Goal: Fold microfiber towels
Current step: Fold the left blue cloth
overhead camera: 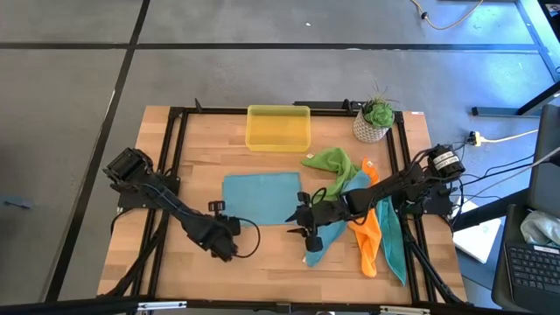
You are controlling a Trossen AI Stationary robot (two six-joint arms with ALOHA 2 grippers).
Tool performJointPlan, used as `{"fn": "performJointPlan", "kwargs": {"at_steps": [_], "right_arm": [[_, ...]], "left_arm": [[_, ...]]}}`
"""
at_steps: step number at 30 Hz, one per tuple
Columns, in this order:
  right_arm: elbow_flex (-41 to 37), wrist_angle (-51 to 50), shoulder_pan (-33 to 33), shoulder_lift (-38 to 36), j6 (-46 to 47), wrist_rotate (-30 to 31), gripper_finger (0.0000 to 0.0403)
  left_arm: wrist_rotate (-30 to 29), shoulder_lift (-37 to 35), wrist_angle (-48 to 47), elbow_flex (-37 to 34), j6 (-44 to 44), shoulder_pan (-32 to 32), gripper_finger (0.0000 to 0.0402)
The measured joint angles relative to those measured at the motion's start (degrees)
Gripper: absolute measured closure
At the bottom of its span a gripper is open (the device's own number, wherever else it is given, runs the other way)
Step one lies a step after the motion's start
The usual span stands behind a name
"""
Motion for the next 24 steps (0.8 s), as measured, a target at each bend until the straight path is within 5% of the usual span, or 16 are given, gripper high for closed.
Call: {"fn": "performJointPlan", "kwargs": {"at_steps": [4,12,17,24], "right_arm": [[0.0,2.6,1.3,0.0,-0.3,0.0,0.0249],[0.0,8.3,4.5,1.9,-0.3,2.0,0.0249],[2.3,9.0,6.4,6.1,1.6,4.3,0.0249],[6.4,9.0,7.6,11.7,3.8,6.4,0.0249]], "left_arm": [[-0.7,0.0,-0.1,2.7,-0.8,-0.7,0.0396],[-1.0,0.0,-1.1,8.2,-6.2,-1.0,0.0399],[-1.5,0.0,-12.3,8.6,-5.2,-3.0,0.04],[-3.2,-0.1,-14.0,8.3,-3.5,-5.1,0.0337]]}}
